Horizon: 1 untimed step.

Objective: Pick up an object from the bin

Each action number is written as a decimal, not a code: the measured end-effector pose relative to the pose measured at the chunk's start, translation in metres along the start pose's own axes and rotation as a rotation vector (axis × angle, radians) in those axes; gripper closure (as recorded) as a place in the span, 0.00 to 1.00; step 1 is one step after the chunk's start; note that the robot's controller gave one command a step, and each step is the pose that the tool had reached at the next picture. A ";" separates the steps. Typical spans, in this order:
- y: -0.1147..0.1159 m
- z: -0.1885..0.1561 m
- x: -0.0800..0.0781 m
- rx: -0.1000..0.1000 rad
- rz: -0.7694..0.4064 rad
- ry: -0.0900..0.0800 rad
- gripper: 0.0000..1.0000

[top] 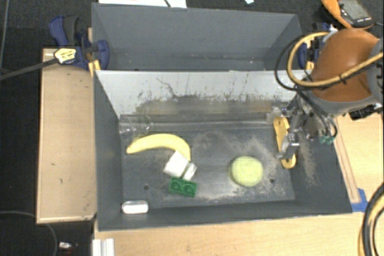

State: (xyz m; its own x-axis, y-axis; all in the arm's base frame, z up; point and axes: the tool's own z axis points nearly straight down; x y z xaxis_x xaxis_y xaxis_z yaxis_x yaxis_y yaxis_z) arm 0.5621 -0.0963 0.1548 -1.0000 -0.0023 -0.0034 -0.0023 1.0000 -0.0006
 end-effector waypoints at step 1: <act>0.000 0.000 0.000 0.000 0.000 0.000 0.00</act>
Offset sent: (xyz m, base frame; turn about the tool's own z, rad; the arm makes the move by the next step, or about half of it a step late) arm 0.0109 -0.0196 -0.0102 0.0467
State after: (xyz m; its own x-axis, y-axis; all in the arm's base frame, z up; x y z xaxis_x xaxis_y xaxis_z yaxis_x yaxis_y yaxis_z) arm 0.5621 -0.0963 0.1548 -1.0000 -0.0027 -0.0034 -0.0027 1.0000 -0.0006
